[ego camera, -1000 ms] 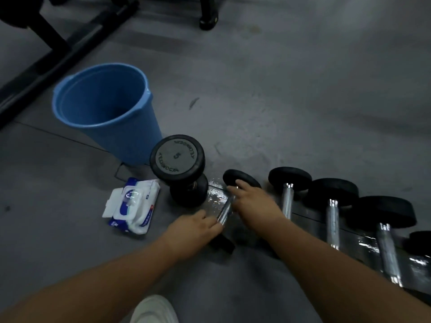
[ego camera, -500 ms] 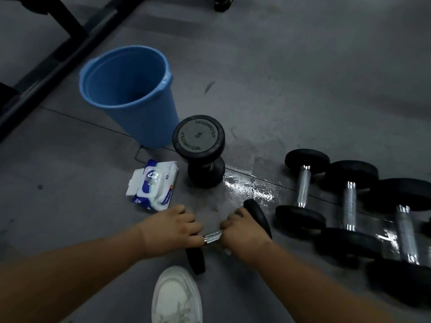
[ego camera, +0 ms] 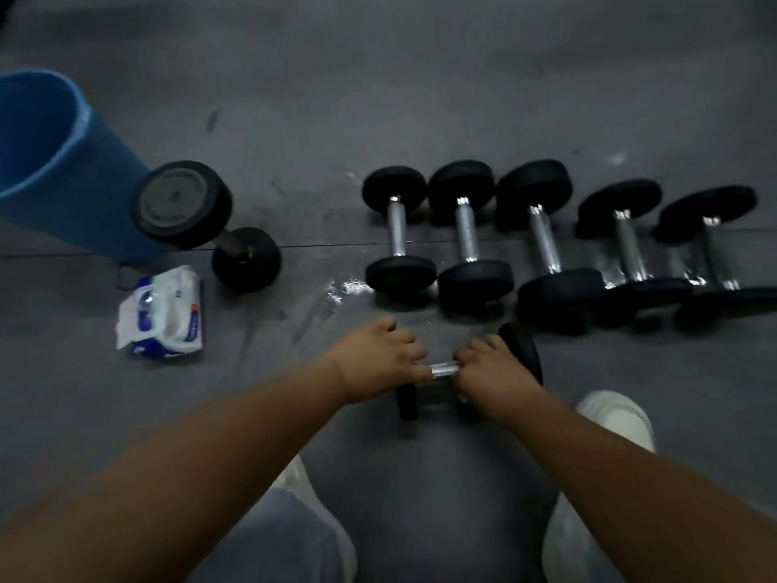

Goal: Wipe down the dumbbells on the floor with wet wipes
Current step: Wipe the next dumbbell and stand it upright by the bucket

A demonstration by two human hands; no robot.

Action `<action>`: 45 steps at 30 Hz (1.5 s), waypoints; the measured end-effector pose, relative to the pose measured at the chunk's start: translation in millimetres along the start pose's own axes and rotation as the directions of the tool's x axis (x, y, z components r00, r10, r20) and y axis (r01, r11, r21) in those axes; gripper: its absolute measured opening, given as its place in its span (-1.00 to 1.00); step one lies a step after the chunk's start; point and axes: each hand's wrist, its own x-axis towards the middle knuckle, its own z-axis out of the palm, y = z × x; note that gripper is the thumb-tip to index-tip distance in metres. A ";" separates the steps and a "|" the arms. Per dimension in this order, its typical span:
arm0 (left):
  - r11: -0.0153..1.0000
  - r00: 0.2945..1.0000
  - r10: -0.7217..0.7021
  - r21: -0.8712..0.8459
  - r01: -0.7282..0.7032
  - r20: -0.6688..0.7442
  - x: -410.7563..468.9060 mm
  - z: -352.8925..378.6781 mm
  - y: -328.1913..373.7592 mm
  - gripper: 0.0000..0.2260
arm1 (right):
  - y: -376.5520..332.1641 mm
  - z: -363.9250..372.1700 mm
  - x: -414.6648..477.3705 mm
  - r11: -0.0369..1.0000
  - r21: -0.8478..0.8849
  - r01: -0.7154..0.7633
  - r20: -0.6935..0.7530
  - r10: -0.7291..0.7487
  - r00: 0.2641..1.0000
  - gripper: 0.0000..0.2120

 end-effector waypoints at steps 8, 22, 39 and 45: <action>0.832 0.890 -0.409 -0.317 0.455 0.201 13.3 2.3 52.7 -0.65 | 14.5 35.7 -12.3 0.995 0.093 -0.024 -0.096 0.033 0.995 -0.71; 0.394 0.598 -0.639 -0.463 0.794 0.484 27.9 20.7 61.0 0.02 | -28.7 30.3 17.9 0.318 0.942 -0.109 -0.111 0.601 0.791 -0.89; 0.367 0.625 -0.614 -0.526 0.767 0.483 26.2 23.0 60.4 0.03 | -60.7 29.4 -2.1 0.703 0.678 -0.213 -0.100 0.376 0.921 -0.58; 0.349 0.601 -0.615 -0.507 0.788 0.511 27.8 19.9 59.3 0.01 | -47.5 38.8 15.3 0.603 0.752 -0.264 -0.001 0.402 0.915 -0.59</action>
